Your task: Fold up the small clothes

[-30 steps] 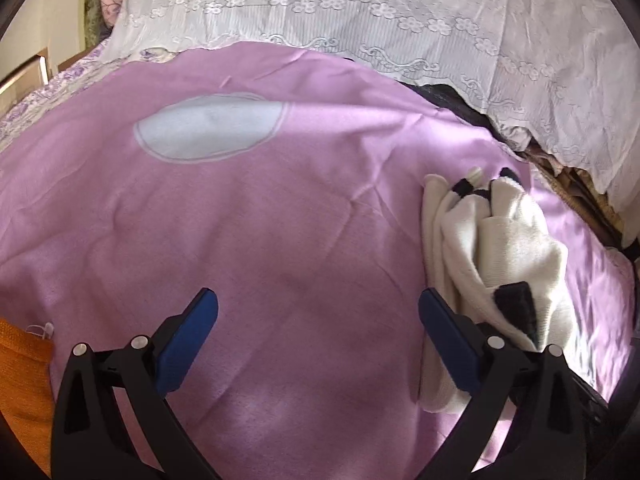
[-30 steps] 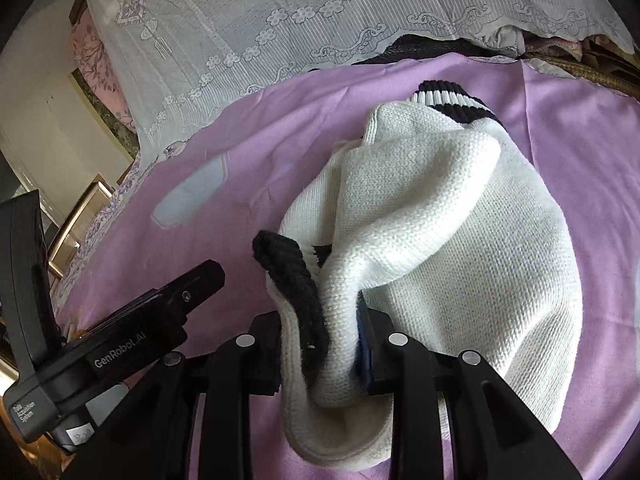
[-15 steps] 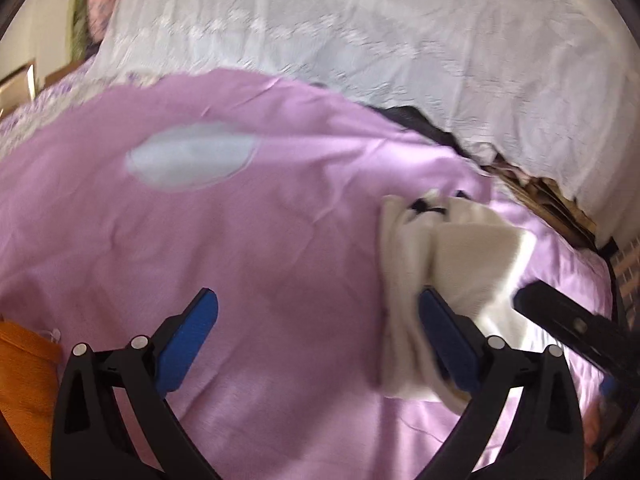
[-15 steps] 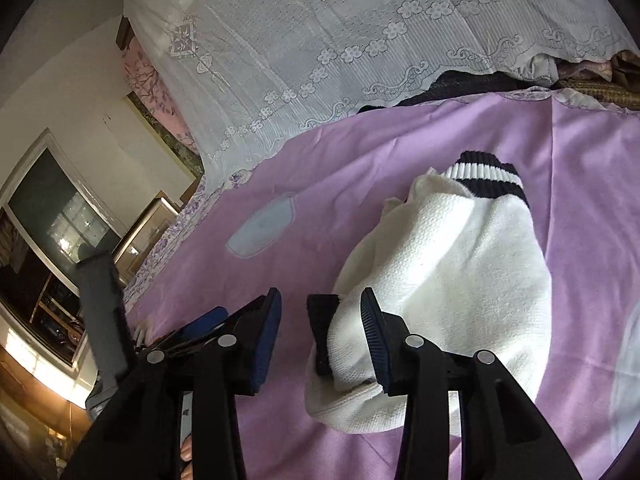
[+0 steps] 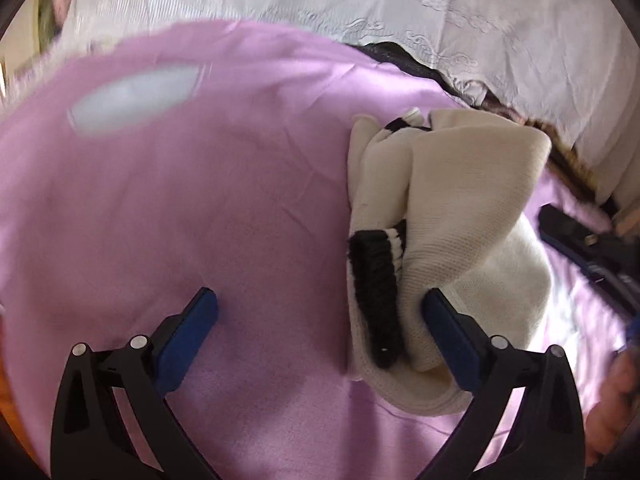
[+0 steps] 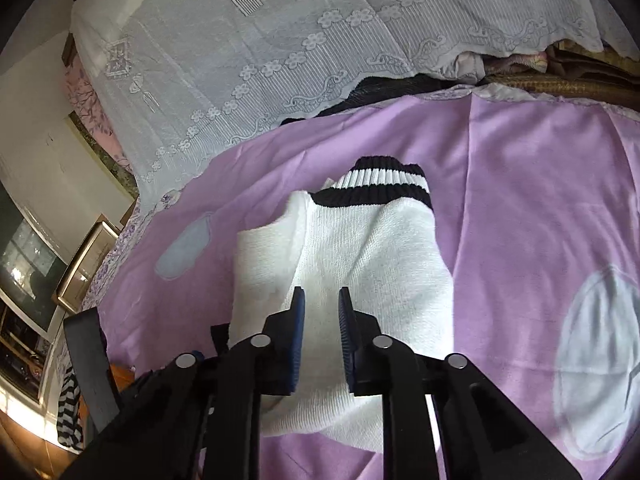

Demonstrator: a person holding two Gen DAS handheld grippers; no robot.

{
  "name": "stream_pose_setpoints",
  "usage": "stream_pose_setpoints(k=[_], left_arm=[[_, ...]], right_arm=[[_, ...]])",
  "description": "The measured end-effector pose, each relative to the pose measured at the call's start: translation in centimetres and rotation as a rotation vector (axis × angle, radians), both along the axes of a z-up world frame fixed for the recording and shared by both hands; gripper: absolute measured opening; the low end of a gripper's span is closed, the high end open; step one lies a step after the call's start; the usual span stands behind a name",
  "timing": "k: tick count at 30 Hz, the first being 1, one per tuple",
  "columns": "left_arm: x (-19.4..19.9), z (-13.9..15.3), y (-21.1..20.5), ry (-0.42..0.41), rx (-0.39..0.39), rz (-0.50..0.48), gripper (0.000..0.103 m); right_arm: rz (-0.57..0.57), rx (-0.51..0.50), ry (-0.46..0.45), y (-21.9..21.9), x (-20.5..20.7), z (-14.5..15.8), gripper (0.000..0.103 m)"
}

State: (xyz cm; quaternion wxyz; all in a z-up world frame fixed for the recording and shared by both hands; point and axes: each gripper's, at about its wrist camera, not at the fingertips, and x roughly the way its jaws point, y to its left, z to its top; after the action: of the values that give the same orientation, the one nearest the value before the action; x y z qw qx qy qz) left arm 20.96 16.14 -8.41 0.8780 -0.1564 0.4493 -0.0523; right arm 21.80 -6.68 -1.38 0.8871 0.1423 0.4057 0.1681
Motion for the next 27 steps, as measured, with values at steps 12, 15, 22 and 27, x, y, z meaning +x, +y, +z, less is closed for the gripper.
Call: stream_pose_setpoints(k=[12,15,22,27], left_arm=[[-0.1,-0.7,0.2,-0.023,-0.037,0.043,0.099],[0.0,-0.6,0.1,-0.025,-0.039,0.038,0.099],[-0.3,-0.7,0.4,-0.032,-0.066,0.057,0.099],[-1.4,-0.7,1.3,-0.031,-0.112,0.122,0.098]], right_arm=[[0.171,-0.271,0.051,8.7,6.1,-3.3,0.016],[0.160,-0.296,-0.011,8.8,5.5,-1.9,0.017],[0.296,-0.401,-0.085,13.7,4.1,1.2,0.059],[0.279,-0.601,-0.033,15.8,6.4,-0.6,0.059]])
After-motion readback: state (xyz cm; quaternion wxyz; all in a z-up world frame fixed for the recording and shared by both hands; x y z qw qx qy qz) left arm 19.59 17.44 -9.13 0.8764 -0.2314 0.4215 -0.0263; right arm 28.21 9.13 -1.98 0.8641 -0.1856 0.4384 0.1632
